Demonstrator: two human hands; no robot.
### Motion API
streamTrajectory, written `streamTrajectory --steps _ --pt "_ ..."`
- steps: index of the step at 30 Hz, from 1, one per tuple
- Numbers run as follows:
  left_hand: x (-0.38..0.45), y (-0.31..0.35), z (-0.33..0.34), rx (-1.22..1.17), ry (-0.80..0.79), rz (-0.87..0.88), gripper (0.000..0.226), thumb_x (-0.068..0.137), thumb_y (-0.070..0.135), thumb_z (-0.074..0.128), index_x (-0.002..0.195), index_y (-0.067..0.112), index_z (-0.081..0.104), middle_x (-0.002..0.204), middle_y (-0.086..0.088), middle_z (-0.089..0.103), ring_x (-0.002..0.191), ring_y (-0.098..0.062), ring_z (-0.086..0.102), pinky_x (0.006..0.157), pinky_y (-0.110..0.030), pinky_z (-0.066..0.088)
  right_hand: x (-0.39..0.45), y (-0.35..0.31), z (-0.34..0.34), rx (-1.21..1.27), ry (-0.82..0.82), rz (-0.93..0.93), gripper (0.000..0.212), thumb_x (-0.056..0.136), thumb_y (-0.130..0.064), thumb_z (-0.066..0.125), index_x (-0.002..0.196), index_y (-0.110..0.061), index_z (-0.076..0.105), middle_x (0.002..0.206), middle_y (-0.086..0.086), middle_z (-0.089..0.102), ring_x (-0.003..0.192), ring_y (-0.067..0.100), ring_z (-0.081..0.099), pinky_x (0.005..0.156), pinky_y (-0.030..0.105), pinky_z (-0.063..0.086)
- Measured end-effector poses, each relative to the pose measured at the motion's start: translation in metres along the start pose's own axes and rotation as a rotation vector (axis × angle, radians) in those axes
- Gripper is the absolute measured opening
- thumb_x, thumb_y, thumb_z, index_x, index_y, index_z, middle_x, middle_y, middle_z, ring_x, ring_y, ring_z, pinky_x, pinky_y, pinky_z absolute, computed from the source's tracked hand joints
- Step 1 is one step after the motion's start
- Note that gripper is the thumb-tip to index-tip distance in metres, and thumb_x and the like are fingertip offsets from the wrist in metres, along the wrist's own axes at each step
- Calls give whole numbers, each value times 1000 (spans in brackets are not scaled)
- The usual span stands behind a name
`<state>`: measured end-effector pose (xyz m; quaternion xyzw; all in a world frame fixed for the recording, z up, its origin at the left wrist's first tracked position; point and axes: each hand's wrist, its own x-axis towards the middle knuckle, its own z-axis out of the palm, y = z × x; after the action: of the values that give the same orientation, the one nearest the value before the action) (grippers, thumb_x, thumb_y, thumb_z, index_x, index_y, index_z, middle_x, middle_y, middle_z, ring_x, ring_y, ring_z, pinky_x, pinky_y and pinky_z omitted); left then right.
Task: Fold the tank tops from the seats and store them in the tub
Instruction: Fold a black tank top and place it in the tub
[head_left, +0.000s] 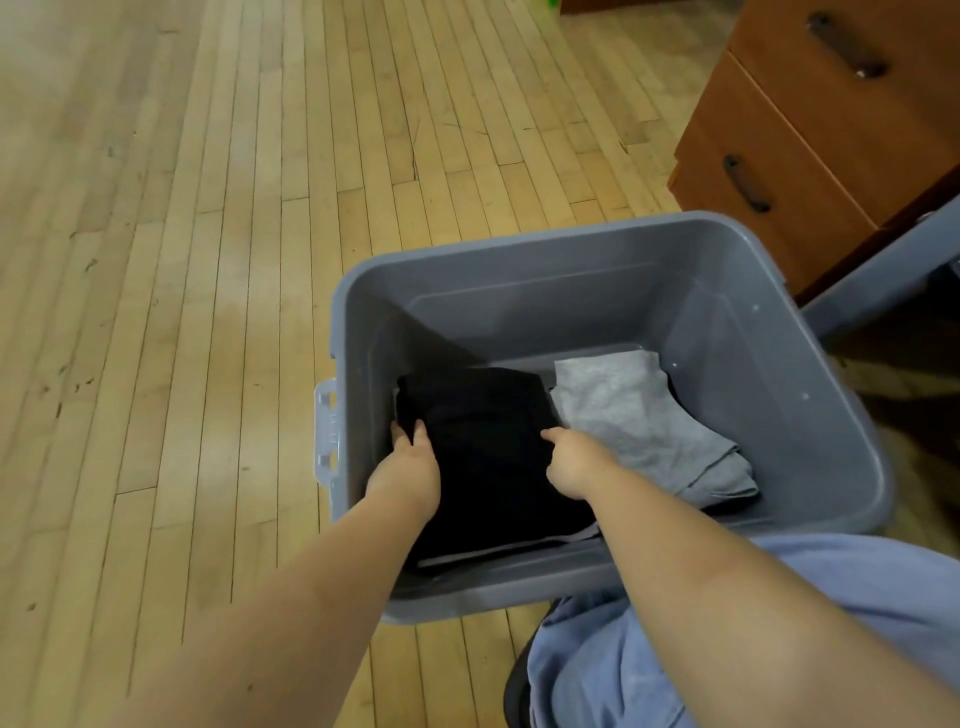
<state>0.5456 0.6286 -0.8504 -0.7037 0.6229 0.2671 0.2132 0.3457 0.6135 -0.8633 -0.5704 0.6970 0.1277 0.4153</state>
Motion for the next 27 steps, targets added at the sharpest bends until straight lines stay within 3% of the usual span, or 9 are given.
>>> streamTrajectory --steps 5,10,12,14,18,21,23,25,27 --pt "-24 6 -9 40 9 -21 82 91 -10 37 152 12 -13 159 -18 -16 119 -28 53 91 -34 48 -12 -1 -9 25 72 -49 62 92 -1 44 149 -21 31 145 5 45 119 24 54 89 30 50" --pt "-46 9 -10 25 65 34 77 96 7 44 155 16 -4 160 -14 -15 132 -31 35 101 -37 44 -37 6 -15 82 105 -93 52 94 -12 55 143 -22 41 139 4 51 117 21 56 95 32 49" --pt "-52 12 -10 -9 52 103 72 99 28 49 155 17 6 161 -12 -6 137 -31 32 107 -39 39 -49 10 -14 77 104 -129 47 93 -24 60 138 -19 47 133 5 56 116 21 56 98 35 47" --pt "-59 19 -9 -95 21 219 68 97 43 50 153 18 22 160 -9 16 139 -27 33 112 -36 33 -61 13 -13 64 98 -157 47 90 -36 64 132 -18 53 128 4 59 115 21 57 99 37 47" --pt "-85 37 2 -280 -184 418 65 88 64 51 141 27 46 138 4 54 124 -14 50 104 -28 39 -87 20 -14 89 21 -170 53 81 -47 71 124 -19 60 121 0 63 109 17 58 96 33 48" --pt "-100 43 13 -296 -211 439 67 79 72 55 131 30 57 114 12 63 103 -6 57 88 -23 46 -101 30 -23 33 -103 -117 51 74 -57 72 108 -19 69 108 -1 67 98 18 60 86 30 48" --pt "-106 46 15 -211 -152 450 64 79 73 55 126 30 59 103 13 63 92 -4 58 77 -22 45 -110 34 -30 -43 -132 -81 64 63 -69 71 105 -19 69 104 -3 65 93 16 58 80 28 46" --pt "-111 49 13 -126 -112 464 63 81 73 51 126 29 59 104 10 64 92 -7 59 79 -25 48 -113 39 -34 -71 -142 -71 88 45 -78 72 111 -20 67 111 -4 64 100 17 58 88 32 46" --pt "-114 52 9 -62 -103 467 61 85 71 47 127 28 58 108 7 65 96 -11 60 85 -30 51 -118 43 -37 -118 -159 -93 89 49 -76 74 117 -20 67 120 -4 63 111 19 57 95 34 45"
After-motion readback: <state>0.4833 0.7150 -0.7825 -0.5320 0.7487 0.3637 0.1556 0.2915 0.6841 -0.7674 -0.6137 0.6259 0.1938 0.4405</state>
